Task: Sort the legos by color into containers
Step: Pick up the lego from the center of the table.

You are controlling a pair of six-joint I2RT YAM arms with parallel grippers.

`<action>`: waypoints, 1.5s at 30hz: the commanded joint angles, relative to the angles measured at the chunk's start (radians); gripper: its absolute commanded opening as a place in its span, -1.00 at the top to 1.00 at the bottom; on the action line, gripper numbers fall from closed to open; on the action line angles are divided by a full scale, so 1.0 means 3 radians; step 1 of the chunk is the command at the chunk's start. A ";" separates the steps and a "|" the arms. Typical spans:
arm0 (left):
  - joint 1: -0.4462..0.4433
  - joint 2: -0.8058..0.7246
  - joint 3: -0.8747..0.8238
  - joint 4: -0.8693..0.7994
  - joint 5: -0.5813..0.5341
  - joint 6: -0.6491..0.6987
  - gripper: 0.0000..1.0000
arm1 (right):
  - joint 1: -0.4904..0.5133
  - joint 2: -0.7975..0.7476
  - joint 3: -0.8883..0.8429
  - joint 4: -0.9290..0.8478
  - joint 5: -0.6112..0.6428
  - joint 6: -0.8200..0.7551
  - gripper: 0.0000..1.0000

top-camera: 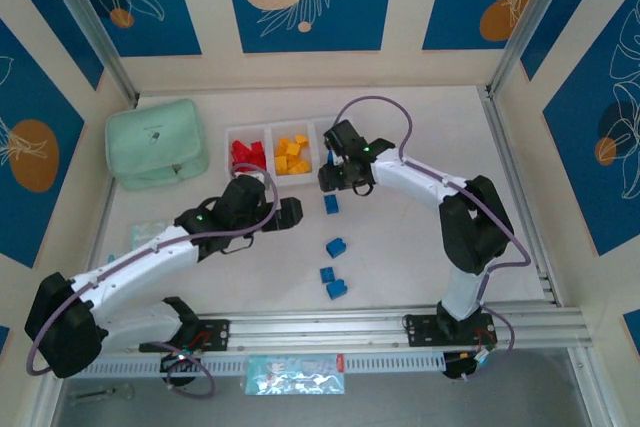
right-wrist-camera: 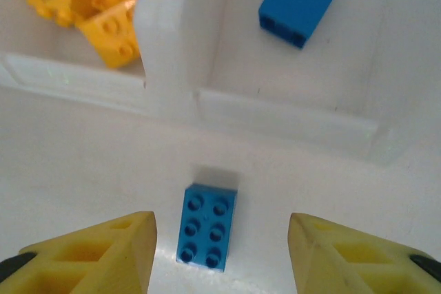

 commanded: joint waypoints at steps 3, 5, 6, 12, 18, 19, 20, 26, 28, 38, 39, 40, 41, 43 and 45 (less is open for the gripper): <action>-0.0106 0.0011 -0.0139 0.0251 0.0030 -0.0159 -0.99 | 0.0146 -0.0077 -0.0176 0.0070 0.0115 0.0201 -0.22; -0.0123 0.0025 -0.0134 0.0245 0.0007 -0.0164 -0.99 | 0.0166 -0.0030 -0.0212 0.0092 0.0118 0.0253 -0.26; -0.0129 0.0031 -0.0137 0.0253 -0.0001 -0.0169 -0.99 | 0.0175 0.0003 -0.0215 0.0093 0.0110 0.0261 -0.29; -0.0133 0.0080 -0.0108 0.0260 -0.0017 -0.0164 -0.99 | 0.0229 0.0170 -0.0254 0.0146 0.0194 0.0283 -0.33; -0.0133 0.0065 -0.0115 0.0247 -0.0056 -0.0180 -0.99 | 0.0233 0.0297 -0.0266 0.0192 0.0235 0.0252 -0.24; -0.0134 0.0065 -0.0111 0.0246 -0.0063 -0.0180 -0.99 | 0.0236 0.0313 -0.0266 0.0206 0.0234 0.0244 -0.22; -0.0131 0.0060 -0.0114 0.0244 -0.0068 -0.0180 -0.99 | 0.0236 0.0336 -0.0266 0.0219 0.0230 0.0241 -0.21; -0.0134 0.0060 -0.0118 0.0225 -0.0083 -0.0177 -0.99 | 0.0236 0.0481 -0.0223 0.0251 0.0227 0.0223 -0.07; -0.0134 0.0055 -0.0126 0.0220 -0.0093 -0.0180 -0.99 | 0.0235 0.0504 -0.0215 0.0256 0.0221 0.0214 -0.04; -0.0130 0.0036 -0.0110 0.0194 -0.0119 -0.0150 -0.99 | 0.0236 0.0434 -0.0221 0.0216 0.0256 0.0160 0.29; -0.0134 0.0040 -0.0092 0.0176 -0.0123 -0.0131 -0.99 | 0.0233 0.0380 -0.0227 0.0216 0.0250 0.0151 0.30; -0.0133 0.0040 -0.0074 0.0151 -0.0133 -0.0119 -0.99 | 0.0231 0.0331 -0.0236 0.0215 0.0243 0.0140 0.31; -0.0134 0.0034 -0.0050 0.0131 -0.0143 -0.0099 -0.99 | 0.0227 0.0268 -0.0236 0.0199 0.0251 0.0131 0.31; -0.0132 0.0030 -0.0005 0.0104 -0.0160 -0.0051 -0.99 | 0.0208 0.0150 -0.0222 0.0171 0.0256 0.0105 0.32; -0.0121 0.0024 0.0060 0.0058 -0.0197 0.0013 -0.99 | 0.0164 0.0037 -0.0179 0.0128 0.0251 0.0073 0.32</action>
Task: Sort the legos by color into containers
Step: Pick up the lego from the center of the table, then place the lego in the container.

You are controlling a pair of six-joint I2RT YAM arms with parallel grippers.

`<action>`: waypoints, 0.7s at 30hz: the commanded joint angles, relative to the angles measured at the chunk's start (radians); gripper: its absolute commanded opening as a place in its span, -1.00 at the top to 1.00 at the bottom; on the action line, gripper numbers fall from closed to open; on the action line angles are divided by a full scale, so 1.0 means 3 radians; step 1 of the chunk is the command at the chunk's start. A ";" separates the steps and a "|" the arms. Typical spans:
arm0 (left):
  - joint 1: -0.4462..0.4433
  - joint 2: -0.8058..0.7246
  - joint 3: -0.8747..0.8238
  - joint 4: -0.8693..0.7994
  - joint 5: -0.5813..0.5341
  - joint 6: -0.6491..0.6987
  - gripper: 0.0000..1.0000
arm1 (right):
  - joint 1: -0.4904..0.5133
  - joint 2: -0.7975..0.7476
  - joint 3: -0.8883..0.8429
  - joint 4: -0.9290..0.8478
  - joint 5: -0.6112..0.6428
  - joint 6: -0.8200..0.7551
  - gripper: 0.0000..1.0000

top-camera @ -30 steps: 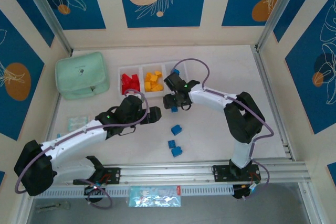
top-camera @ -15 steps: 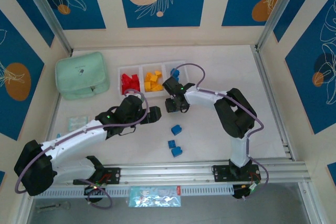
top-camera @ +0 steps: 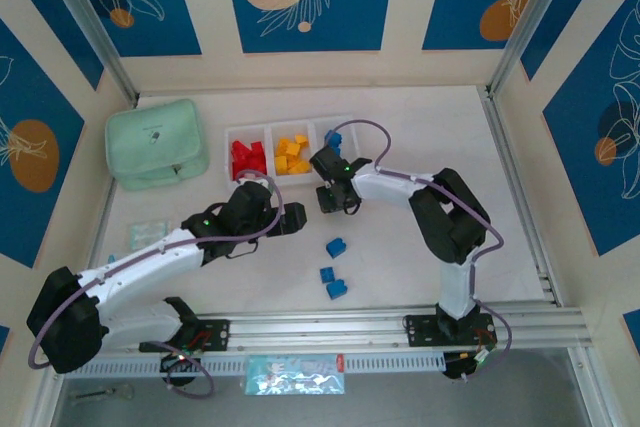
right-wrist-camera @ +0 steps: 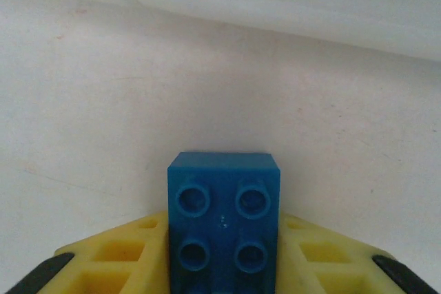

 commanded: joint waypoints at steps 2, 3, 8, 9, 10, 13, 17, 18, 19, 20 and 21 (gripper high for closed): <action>0.0004 -0.0042 0.0234 -0.0141 -0.0123 0.0185 -0.99 | -0.0105 -0.0351 0.0136 -0.0127 0.0007 -0.0110 0.32; 0.0019 -0.0044 0.0272 -0.0174 -0.0138 0.0209 -0.99 | -0.0147 -0.0373 0.0189 -0.0142 0.0004 -0.0139 0.32; 0.0119 -0.0042 0.0410 -0.0248 -0.0154 0.0325 -0.99 | -0.0369 -0.0304 0.0536 -0.0190 -0.0025 -0.0270 0.32; 0.0146 -0.0037 0.0437 -0.0254 -0.0147 0.0353 -0.99 | -0.0407 -0.0261 0.0625 -0.0176 -0.0030 -0.0291 0.32; 0.0168 -0.0029 0.0461 -0.0260 -0.0137 0.0373 -0.99 | -0.0435 -0.0216 0.0695 -0.0160 -0.0034 -0.0311 0.32; 0.0255 0.0010 0.0540 -0.0275 -0.0089 0.0432 -0.99 | -0.0540 0.0039 0.1013 -0.0129 -0.0031 -0.0362 0.31; 0.0376 0.0093 0.0618 -0.0276 -0.0010 0.0466 -0.99 | -0.0680 0.0499 0.1582 -0.0287 -0.0094 -0.0379 0.31; 0.0401 0.0111 0.0632 -0.0274 0.0016 0.0466 -0.99 | -0.0695 0.0602 0.1706 -0.0302 -0.0104 -0.0400 0.30; 0.0419 0.0128 0.0638 -0.0260 0.0033 0.0469 -0.99 | -0.0706 0.0683 0.1803 -0.0310 -0.0105 -0.0418 0.30; 0.0436 0.0145 0.0644 -0.0255 0.0045 0.0469 -0.99 | -0.0712 0.0778 0.1913 -0.0317 -0.0100 -0.0443 0.29; 0.0451 0.0166 0.0654 -0.0252 0.0054 0.0472 -0.99 | -0.0718 0.0875 0.2017 -0.0332 -0.0079 -0.0463 0.29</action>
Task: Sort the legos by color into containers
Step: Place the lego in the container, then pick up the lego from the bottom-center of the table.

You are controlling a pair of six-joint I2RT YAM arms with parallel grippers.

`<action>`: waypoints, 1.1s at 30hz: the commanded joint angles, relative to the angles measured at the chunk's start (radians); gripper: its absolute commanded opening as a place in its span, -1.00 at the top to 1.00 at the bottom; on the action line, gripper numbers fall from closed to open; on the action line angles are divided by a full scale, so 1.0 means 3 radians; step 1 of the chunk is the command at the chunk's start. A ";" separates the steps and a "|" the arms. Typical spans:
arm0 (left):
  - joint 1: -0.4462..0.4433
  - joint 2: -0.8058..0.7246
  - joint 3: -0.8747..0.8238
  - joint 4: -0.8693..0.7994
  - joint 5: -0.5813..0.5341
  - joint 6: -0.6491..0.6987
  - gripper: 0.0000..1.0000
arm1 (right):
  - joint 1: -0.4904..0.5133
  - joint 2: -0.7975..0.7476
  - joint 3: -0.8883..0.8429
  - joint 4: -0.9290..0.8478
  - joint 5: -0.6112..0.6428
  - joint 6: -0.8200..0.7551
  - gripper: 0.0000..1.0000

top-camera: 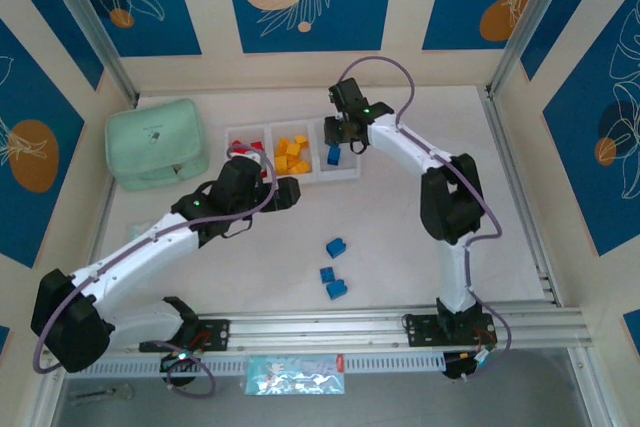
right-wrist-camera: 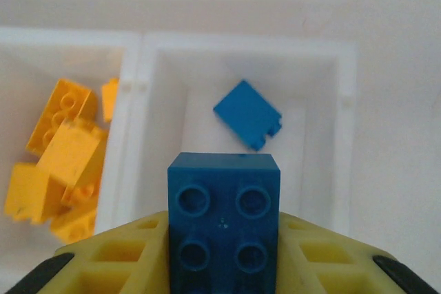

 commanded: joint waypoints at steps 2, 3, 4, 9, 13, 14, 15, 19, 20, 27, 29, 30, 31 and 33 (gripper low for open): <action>0.0080 0.0086 0.0119 -0.0039 0.0115 0.0084 -0.99 | -0.0039 0.0381 0.0476 -0.0249 -0.0014 -0.0127 0.28; 0.0090 0.0098 0.0129 -0.0039 0.0127 0.0085 -0.99 | -0.0045 0.0460 0.0570 -0.0279 -0.0011 -0.0130 0.25; 0.0094 0.0110 0.0141 -0.0033 0.0137 0.0085 -0.99 | -0.0053 0.0512 0.0638 -0.0290 -0.0027 -0.0132 0.22; 0.0114 0.0159 0.0193 -0.0041 0.0164 0.0080 -0.99 | -0.0056 0.0607 0.0814 -0.0350 -0.0108 -0.0129 0.00; 0.0114 0.0169 0.0189 -0.0006 0.0209 0.0044 -0.98 | -0.0046 0.0450 0.0693 -0.0313 -0.0167 -0.0109 -0.06; 0.0114 0.0166 0.0179 0.0010 0.0227 0.0032 -0.99 | -0.0041 0.0389 0.0623 -0.0292 -0.0173 -0.0111 -0.06; 0.0114 0.0166 0.0166 0.0023 0.0249 0.0020 -0.99 | -0.0035 0.0291 0.0516 -0.0257 -0.0185 -0.0099 -0.07; 0.0117 0.0143 0.0141 -0.0001 0.0303 -0.0018 -0.99 | -0.0008 -0.0077 0.0105 -0.0113 -0.0249 -0.0066 -0.08; 0.0114 0.0129 0.0129 -0.0002 0.0323 -0.0023 -0.99 | 0.0000 -0.0171 -0.0011 -0.0094 -0.0249 -0.0051 -0.08; 0.0069 -0.0040 -0.0029 -0.0018 0.0361 -0.0064 -0.99 | 0.0069 -0.0801 -0.0723 -0.0101 -0.0324 0.0007 -0.14; 0.0044 -0.0072 -0.0063 -0.0039 0.0374 -0.0069 -0.99 | 0.0099 -0.0964 -0.0915 -0.0130 -0.0333 0.0030 -0.16; 0.0017 -0.0093 -0.0080 -0.0055 0.0369 -0.0077 -0.99 | 0.0119 -0.1046 -0.1007 -0.0158 -0.0336 0.0048 -0.17; -0.0001 -0.0109 -0.0099 -0.0053 0.0364 -0.0084 -0.99 | 0.0135 -0.1113 -0.1090 -0.0176 -0.0347 0.0072 -0.17; -0.0057 -0.0155 -0.0149 -0.0061 0.0343 -0.0114 -0.99 | 0.0185 -0.1262 -0.1275 -0.0196 -0.0391 0.0115 -0.19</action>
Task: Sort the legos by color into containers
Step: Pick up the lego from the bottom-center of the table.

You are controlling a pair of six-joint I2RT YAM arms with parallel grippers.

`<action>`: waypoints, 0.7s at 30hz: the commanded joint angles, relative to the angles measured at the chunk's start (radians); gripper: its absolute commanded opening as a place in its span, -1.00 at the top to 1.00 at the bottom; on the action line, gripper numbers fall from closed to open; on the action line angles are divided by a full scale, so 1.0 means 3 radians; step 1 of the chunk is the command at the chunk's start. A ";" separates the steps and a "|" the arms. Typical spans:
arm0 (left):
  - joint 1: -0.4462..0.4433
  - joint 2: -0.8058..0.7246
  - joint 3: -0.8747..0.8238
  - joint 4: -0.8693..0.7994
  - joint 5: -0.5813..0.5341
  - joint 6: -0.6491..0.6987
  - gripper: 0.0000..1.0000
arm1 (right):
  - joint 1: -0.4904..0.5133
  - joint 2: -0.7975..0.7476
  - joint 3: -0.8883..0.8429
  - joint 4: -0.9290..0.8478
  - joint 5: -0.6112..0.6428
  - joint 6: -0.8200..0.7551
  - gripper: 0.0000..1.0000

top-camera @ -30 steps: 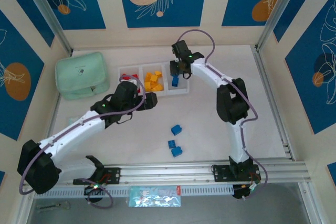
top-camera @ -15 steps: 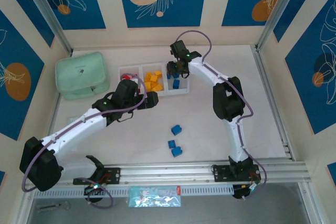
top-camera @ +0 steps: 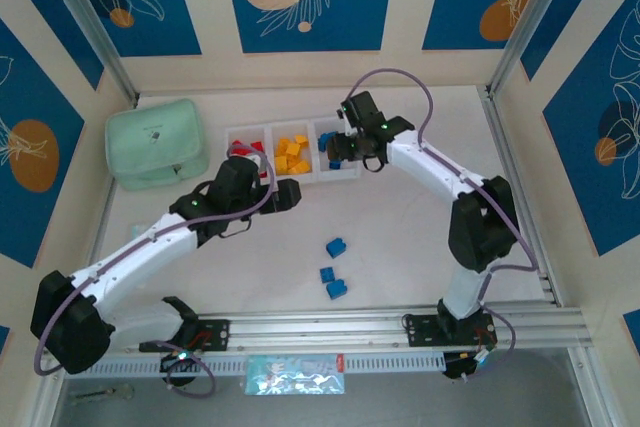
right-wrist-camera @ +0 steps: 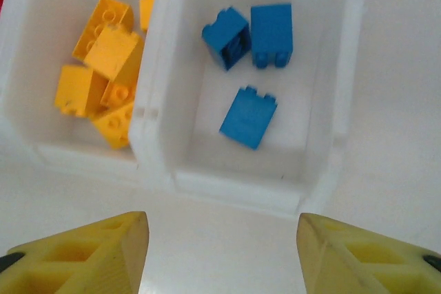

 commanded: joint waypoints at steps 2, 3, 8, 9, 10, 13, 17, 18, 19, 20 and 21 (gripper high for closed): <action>-0.0120 -0.0126 -0.0139 -0.0046 0.0005 -0.0102 -0.99 | 0.0121 -0.0295 -0.0353 -0.0123 -0.0132 0.0151 -0.21; -0.0152 -0.0141 -0.0173 -0.0020 -0.0001 -0.0130 -0.99 | 0.0148 -0.0355 -0.0440 -0.0135 -0.0146 0.0178 -0.22; -0.0328 -0.0148 -0.0263 0.0035 -0.0048 -0.0227 -0.99 | 0.0347 -0.0544 -0.0754 -0.0212 -0.0120 0.0265 -0.25; -0.0368 -0.0148 -0.0275 0.0031 -0.0069 -0.0243 -0.99 | 0.0395 -0.0570 -0.0817 -0.0217 -0.0102 0.0281 -0.27; -0.0396 -0.0150 -0.0287 0.0037 -0.0093 -0.0259 -0.99 | 0.0437 -0.0591 -0.0865 -0.0221 -0.0073 0.0307 -0.28; -0.0475 -0.0168 -0.0368 0.0099 -0.0151 -0.0339 -0.99 | 0.0551 -0.0629 -0.1028 -0.0211 -0.0022 0.0372 -0.31; -0.0552 -0.0178 -0.0468 0.0208 -0.0199 -0.0444 -0.99 | 0.0644 -0.0587 -0.1183 -0.0153 0.0026 0.0432 -0.36; -0.0567 -0.0178 -0.0477 0.0215 -0.0208 -0.0450 -0.99 | 0.0660 -0.0563 -0.1214 -0.0128 0.0027 0.0441 -0.37; -0.0574 -0.0177 -0.0480 0.0215 -0.0214 -0.0455 -0.99 | 0.0674 -0.0545 -0.1239 -0.0103 0.0041 0.0446 -0.38; -0.0581 -0.0173 -0.0480 0.0208 -0.0224 -0.0455 -0.99 | 0.0697 -0.0517 -0.1257 -0.0075 0.0055 0.0452 -0.39; -0.0592 -0.0173 -0.0478 0.0199 -0.0239 -0.0458 -0.99 | 0.0719 -0.0490 -0.1276 -0.0049 0.0059 0.0457 -0.41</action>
